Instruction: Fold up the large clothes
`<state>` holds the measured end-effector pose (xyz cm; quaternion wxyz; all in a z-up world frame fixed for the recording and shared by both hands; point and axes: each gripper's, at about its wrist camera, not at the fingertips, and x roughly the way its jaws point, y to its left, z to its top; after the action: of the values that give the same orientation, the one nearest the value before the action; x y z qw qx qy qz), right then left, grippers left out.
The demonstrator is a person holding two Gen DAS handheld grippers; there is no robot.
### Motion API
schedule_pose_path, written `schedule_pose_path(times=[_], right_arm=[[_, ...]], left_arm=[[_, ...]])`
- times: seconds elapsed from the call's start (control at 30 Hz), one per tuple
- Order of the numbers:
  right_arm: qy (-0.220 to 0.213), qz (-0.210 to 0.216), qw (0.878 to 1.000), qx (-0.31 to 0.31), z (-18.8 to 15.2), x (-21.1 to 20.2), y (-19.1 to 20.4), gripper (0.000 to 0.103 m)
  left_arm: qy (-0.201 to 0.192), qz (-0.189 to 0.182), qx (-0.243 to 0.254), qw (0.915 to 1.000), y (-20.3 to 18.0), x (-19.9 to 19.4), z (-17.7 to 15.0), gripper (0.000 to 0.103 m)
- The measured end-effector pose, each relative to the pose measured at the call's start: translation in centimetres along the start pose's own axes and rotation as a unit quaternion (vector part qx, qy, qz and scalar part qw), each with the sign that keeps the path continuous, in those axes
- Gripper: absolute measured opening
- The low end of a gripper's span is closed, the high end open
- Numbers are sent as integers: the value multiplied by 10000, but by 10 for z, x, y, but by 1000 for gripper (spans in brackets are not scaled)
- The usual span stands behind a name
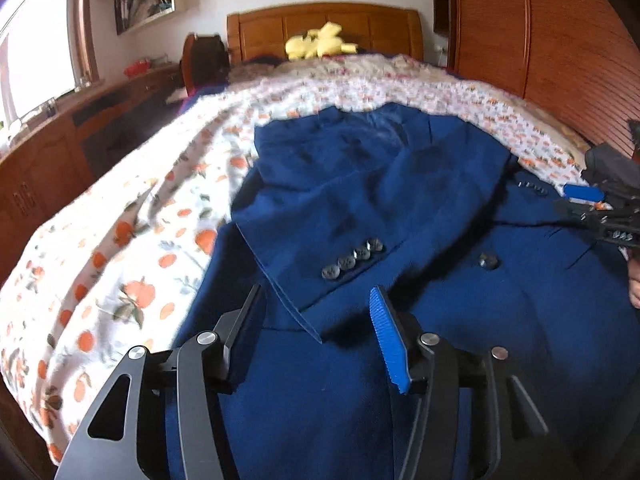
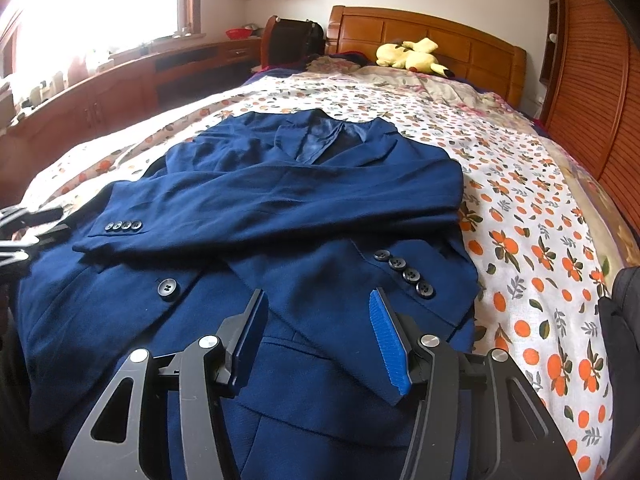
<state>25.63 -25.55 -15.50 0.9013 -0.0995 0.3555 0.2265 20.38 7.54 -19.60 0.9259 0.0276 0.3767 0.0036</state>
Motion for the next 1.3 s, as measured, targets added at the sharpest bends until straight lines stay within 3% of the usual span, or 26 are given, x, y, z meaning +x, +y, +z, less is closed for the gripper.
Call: schedule_pose_path(times=[0.17, 0.27, 0.3, 0.4, 0.63, 0.73, 0.77, 0.8, 0.83, 0.87, 0.9, 0.97, 1.3], right_arm=[[-26, 10, 10000, -4, 1, -2, 2, 55], [-47, 13, 10000, 3, 0, -3, 3, 55], [-46, 13, 10000, 4, 0, -4, 3, 55], [-42, 5, 10000, -3, 0, -4, 3, 55], [-54, -1, 10000, -20, 0, -6, 0, 55], [-55, 0, 10000, -32, 0, -6, 0, 55], [-53, 3, 10000, -37, 0, -6, 0, 55], [-42, 4, 10000, -51, 0, -6, 2, 55], [-33, -1, 10000, -69, 0, -5, 2, 55], [-26, -2, 10000, -81, 0, -5, 3, 55], [-16, 0, 10000, -95, 0, -4, 4, 56], [-11, -4, 9999, -121, 0, -4, 6, 55], [-252, 20, 9996, -89, 3, -19, 16, 56]], left_arm=[[264, -235, -167, 9992, 1, 15, -15, 53], [330, -313, -108, 9989, -2, 19, -17, 16], [342, -293, -71, 9990, -3, 20, -17, 11], [212, -348, -33, 9992, -6, 10, -14, 6], [-287, -564, -2, 9980, -16, -42, -7, 6], [-387, -449, 41, 9982, -17, -49, -6, 10], [-420, -398, 50, 9983, -17, -51, -5, 20], [-456, -355, 54, 9983, -16, -54, -5, 41], [-507, -306, 34, 9982, -14, -57, -5, 53], [-575, -257, 2, 9980, -12, -60, -5, 77], [-657, -227, -28, 9976, -10, -64, -6, 88], [-768, -171, -80, 9969, -4, -70, -7, 101], [-778, -13, -105, 9969, 13, -75, -17, 101]])
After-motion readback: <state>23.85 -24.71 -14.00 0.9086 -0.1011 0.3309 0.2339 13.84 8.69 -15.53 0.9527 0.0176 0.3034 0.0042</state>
